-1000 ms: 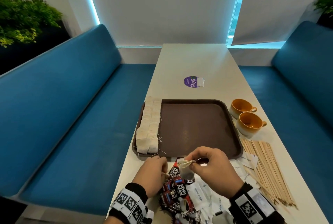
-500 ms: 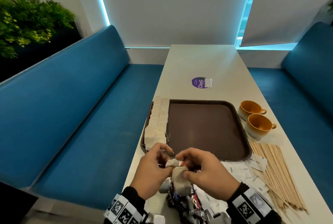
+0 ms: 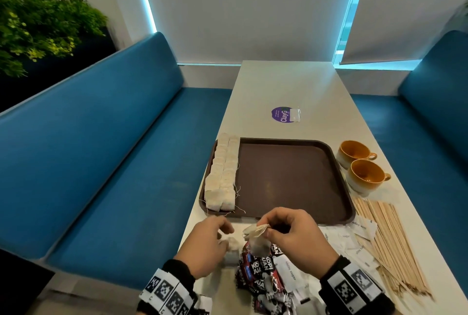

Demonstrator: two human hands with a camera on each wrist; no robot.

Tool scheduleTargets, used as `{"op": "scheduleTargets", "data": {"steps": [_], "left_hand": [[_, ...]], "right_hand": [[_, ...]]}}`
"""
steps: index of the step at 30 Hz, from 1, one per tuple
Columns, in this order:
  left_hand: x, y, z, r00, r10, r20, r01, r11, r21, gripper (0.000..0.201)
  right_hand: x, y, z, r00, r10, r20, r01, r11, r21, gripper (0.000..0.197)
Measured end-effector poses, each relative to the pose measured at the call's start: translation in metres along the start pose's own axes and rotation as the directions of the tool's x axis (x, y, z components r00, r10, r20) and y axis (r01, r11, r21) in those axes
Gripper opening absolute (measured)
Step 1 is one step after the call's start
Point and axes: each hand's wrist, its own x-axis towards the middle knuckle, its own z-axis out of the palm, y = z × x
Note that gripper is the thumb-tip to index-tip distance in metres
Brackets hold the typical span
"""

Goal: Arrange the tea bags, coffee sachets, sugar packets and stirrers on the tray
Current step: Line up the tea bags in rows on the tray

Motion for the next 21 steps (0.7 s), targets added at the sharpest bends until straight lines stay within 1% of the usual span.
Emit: {"op": "scheduleTargets", "data": {"steps": [1,2,6,8,10,13,14,16,18,21], "left_hand": [[0.001,-0.003,0.004,1.0,-0.006,0.008,0.006,0.996,0.085,0.026],[0.002,-0.005,0.009,1.0,-0.004,0.016,0.002,0.99,0.138,0.025],[0.005,-0.01,0.026,0.999,0.022,0.042,-0.034,0.949,0.312,0.047],[0.009,-0.009,0.028,0.998,0.028,0.049,-0.044,0.938,0.345,0.048],[0.011,-0.007,0.027,0.998,0.001,0.063,-0.022,0.943,0.333,0.04],[0.012,-0.003,0.023,0.997,-0.036,0.07,0.013,0.951,0.309,0.014],[0.011,-0.003,0.021,0.997,-0.037,0.067,0.016,0.955,0.297,0.009],[0.009,-0.004,0.018,0.998,-0.039,0.042,0.028,0.972,0.232,0.013],[0.006,-0.004,0.013,0.999,-0.04,-0.006,0.041,0.991,0.131,0.013],[-0.001,-0.002,0.007,0.996,-0.064,-0.068,0.063,0.998,-0.027,0.013]], "right_hand": [[0.0,0.002,-0.001,1.0,-0.012,-0.018,0.012,1.0,-0.01,0.023],[0.0,0.004,-0.003,0.999,-0.029,-0.036,0.028,0.999,-0.026,0.023],[0.0,0.008,-0.005,0.997,-0.053,-0.054,0.051,0.997,-0.053,0.023],[0.0,0.01,-0.005,0.998,-0.048,-0.051,0.045,0.998,-0.052,0.023],[0.0,0.011,-0.006,0.998,-0.044,-0.051,0.041,0.998,-0.056,0.023],[-0.002,0.01,-0.007,0.998,-0.043,-0.046,0.041,0.998,-0.046,0.023],[-0.002,0.01,-0.008,0.998,-0.051,-0.043,0.049,0.998,-0.041,0.023],[-0.002,0.01,-0.009,0.996,-0.078,-0.041,0.075,0.995,-0.06,0.024],[-0.003,0.011,-0.009,0.995,-0.092,-0.044,0.086,0.988,-0.132,0.022],[-0.004,0.009,-0.008,0.997,-0.064,-0.04,0.057,0.984,-0.167,0.021]]}}
